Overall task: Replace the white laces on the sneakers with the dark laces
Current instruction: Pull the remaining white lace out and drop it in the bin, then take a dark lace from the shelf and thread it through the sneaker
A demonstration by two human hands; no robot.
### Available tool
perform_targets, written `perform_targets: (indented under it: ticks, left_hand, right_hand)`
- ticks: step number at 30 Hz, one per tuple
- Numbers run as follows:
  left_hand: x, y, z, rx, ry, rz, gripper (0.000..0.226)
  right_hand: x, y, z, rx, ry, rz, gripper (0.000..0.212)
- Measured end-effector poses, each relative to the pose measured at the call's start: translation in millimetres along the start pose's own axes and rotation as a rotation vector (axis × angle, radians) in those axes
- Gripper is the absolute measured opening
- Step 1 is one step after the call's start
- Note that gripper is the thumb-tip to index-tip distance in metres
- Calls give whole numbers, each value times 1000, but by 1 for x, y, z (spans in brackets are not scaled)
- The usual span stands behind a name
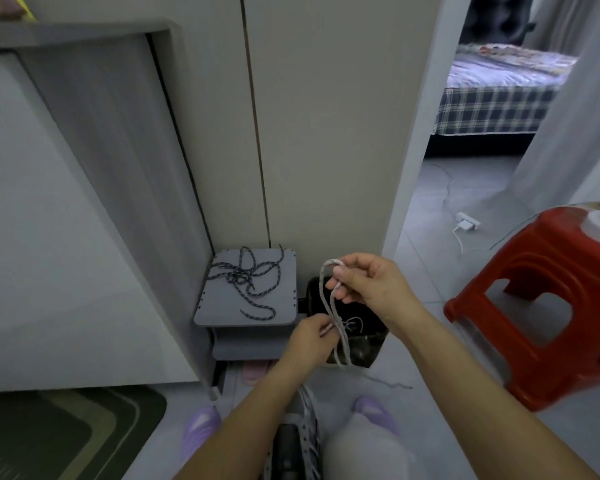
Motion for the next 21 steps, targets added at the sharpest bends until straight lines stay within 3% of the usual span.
perform_targets:
  ticks: [1, 4, 6, 13, 16, 20, 21]
  left_hand:
    - [6, -3, 3, 4, 79, 1, 6]
    - [31, -12, 1, 37, 381, 40, 24]
    - [42, -9, 2, 49, 433, 21, 26]
    - [52, 19, 22, -154, 223, -3, 55]
    - [53, 26, 26, -153, 192, -13, 70]
    - [39, 26, 37, -133, 33, 44, 23]
    - [36, 28, 41, -134, 21, 64, 23]
  right_hand:
    - [-6, -2, 1, -1, -22, 0, 8]
    - [-18, 0, 6, -18, -65, -10, 9]
    - [-21, 7, 10, -43, -85, 27, 10]
    - [-27, 12, 8, -49, -71, 123, 11]
    - [-28, 10, 7, -44, -60, 125, 11]
    - [-31, 11, 8, -42, -32, 137, 10]
    - [-33, 11, 8, -44, -40, 142, 10]
Point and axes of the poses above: each hand's wrist, its own z-axis towards the middle knuckle, its own x-axis out of the palm, y = z × x, the point moved 7 cm from there along z, towards the middle knuckle, and after that the axes turned 6 degrees about -x, right-handed, at the moved point
